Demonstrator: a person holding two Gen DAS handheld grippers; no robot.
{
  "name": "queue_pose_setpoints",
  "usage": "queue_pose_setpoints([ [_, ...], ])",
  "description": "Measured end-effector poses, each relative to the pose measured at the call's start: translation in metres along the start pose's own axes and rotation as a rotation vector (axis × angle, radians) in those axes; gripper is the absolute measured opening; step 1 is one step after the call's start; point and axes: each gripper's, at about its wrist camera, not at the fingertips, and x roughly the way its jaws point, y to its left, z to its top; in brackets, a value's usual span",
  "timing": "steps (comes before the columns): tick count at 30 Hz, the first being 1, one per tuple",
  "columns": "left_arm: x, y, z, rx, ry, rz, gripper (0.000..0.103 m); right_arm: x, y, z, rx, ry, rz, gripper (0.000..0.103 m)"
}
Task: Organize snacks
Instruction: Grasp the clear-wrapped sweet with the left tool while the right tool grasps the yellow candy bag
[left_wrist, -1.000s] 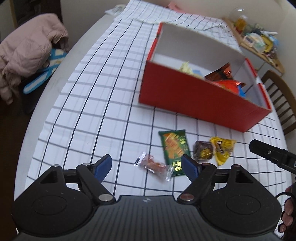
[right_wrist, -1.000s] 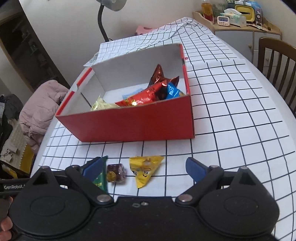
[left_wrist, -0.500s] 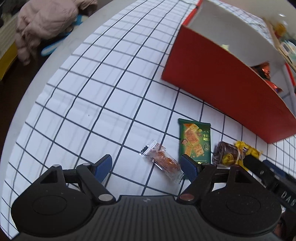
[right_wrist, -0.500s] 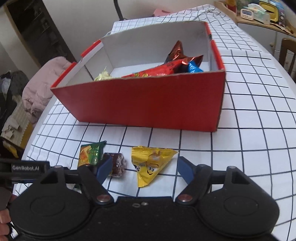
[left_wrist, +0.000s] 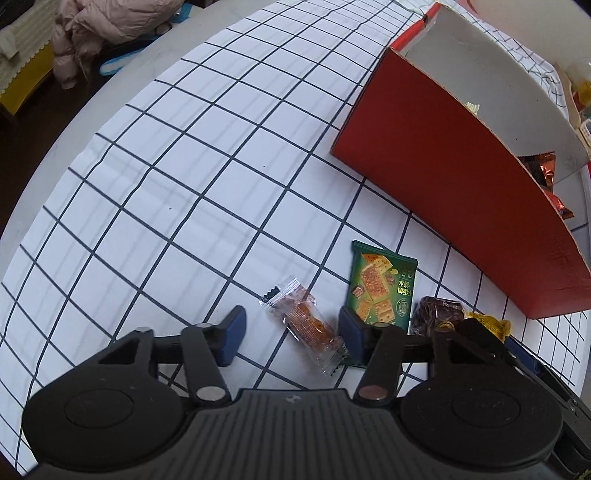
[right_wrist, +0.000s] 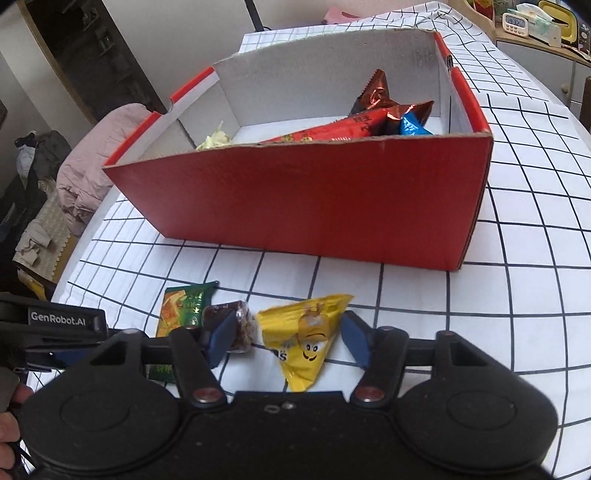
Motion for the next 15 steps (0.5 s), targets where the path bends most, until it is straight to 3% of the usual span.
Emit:
queue_pose_setpoints([
  [6,-0.0008,0.0018,0.0000,0.009,0.001,-0.003,0.026,-0.0024,0.0028,-0.0004,-0.009,-0.016,0.008,0.042],
  [15,-0.0038,0.0046,-0.0048,0.049,0.005,-0.030,0.024,-0.0098,0.0041,-0.0074,-0.002,-0.039,-0.011,0.037],
])
